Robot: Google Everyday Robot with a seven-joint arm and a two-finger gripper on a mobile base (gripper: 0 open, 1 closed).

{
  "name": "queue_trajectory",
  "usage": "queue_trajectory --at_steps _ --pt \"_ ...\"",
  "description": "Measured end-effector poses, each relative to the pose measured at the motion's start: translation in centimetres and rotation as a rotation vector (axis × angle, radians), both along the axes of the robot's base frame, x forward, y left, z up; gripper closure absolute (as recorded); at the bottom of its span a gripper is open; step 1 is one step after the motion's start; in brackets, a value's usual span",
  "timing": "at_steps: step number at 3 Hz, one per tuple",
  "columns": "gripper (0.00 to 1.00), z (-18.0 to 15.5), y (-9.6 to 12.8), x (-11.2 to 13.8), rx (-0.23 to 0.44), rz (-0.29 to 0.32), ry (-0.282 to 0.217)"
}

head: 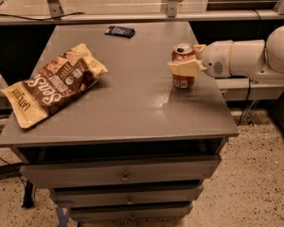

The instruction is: Move coke can near rxbar blueberry

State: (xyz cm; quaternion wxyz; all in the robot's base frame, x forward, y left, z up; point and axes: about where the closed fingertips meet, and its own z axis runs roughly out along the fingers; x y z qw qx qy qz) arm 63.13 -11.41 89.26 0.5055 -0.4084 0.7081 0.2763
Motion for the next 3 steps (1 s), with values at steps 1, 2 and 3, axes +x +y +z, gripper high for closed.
queue_trajectory --at_steps 1,2,3 --pt "1.00 0.0 0.2 0.0 0.000 0.004 0.001" --pt "1.00 0.7 0.1 1.0 0.004 -0.006 -0.045" --pt "1.00 1.2 0.1 5.1 0.027 -0.029 -0.106"
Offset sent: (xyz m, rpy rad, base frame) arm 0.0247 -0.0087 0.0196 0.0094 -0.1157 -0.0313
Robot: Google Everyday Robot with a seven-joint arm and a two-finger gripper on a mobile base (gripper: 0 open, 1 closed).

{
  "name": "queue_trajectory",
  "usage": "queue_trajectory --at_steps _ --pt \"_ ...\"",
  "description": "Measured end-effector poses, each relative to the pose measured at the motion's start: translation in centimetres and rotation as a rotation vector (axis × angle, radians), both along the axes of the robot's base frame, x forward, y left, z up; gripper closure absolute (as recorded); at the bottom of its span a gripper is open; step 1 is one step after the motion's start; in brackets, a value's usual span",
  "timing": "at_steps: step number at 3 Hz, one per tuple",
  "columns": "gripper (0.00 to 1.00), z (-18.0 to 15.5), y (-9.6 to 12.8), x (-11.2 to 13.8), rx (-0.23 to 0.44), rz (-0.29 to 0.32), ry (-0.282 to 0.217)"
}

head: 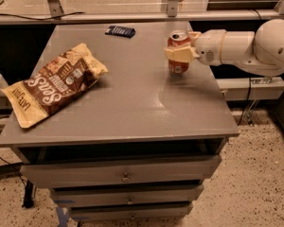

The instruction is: Move coke can near rxbar blueberry

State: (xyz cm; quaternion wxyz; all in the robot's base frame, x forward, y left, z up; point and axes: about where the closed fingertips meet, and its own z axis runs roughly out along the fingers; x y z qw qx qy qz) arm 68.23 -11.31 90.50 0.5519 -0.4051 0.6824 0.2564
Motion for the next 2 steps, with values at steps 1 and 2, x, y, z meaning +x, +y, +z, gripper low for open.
queue_trajectory --at_steps 1,2 --pt "1.00 0.7 0.5 5.9 0.073 -0.033 -0.047" --pt "1.00 1.2 2.0 11.3 0.133 -0.044 -0.081"
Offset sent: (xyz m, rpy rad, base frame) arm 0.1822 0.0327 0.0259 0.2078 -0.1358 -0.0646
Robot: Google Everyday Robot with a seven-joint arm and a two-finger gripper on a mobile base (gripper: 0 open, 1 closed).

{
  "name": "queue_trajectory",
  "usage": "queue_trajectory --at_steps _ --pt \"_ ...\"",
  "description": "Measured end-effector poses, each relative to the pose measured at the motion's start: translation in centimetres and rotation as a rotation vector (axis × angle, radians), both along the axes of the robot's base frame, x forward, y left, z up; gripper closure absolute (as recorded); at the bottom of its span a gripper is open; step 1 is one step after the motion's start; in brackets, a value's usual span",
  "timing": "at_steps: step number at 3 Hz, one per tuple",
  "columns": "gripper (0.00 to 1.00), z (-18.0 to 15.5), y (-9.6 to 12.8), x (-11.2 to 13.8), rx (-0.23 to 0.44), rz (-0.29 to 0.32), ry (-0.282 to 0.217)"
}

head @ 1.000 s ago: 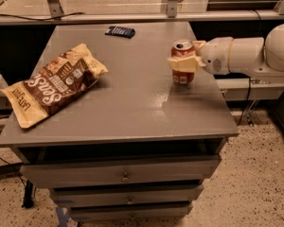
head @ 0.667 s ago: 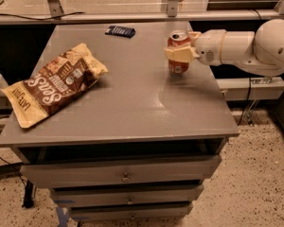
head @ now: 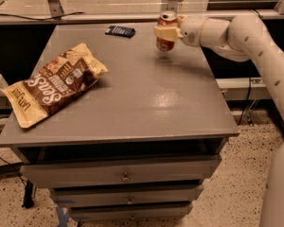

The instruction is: Move coke can near rxbar blueberry

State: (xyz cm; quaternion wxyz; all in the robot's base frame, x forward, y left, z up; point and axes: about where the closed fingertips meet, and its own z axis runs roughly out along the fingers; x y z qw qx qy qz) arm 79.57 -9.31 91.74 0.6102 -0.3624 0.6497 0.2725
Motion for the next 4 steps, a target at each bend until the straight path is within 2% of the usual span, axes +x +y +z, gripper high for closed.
queue_trajectory --at_steps 1,2,4 --pt "1.00 0.1 1.9 4.1 0.029 -0.008 -0.007" --pt "1.00 -0.6 4.1 6.3 0.013 -0.007 0.024" --pt "1.00 -3.0 8.2 8.0 -0.029 0.018 0.127"
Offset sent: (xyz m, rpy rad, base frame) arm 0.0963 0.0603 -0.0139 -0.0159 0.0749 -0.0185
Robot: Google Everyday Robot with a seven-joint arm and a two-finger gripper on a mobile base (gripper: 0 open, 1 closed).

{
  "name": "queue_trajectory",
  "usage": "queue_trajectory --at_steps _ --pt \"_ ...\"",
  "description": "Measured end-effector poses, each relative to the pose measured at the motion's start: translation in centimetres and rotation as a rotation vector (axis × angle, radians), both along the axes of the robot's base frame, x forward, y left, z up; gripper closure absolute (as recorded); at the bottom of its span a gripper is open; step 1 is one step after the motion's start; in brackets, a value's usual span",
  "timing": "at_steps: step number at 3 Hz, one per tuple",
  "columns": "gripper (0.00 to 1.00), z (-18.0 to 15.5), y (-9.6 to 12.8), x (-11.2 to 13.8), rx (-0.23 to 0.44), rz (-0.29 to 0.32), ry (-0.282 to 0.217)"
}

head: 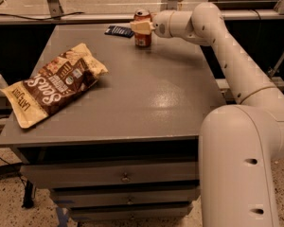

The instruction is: Move coke can near rxbar blueberry

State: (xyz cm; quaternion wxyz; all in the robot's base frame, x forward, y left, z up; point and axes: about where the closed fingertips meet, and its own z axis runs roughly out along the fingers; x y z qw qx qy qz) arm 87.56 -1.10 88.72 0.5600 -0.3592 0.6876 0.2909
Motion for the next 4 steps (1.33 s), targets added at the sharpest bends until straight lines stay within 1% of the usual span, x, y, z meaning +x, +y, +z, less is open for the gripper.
queue_trajectory --at_steps 1,2,3,4 --pt "1.00 0.1 1.4 0.7 0.008 0.012 0.010" --pt "1.00 0.5 2.3 1.5 0.020 0.017 0.005" --pt "0.83 0.2 2.4 2.1 0.012 0.010 0.013" --pt "0.59 0.0 1.8 2.3 -0.005 -0.001 0.021"
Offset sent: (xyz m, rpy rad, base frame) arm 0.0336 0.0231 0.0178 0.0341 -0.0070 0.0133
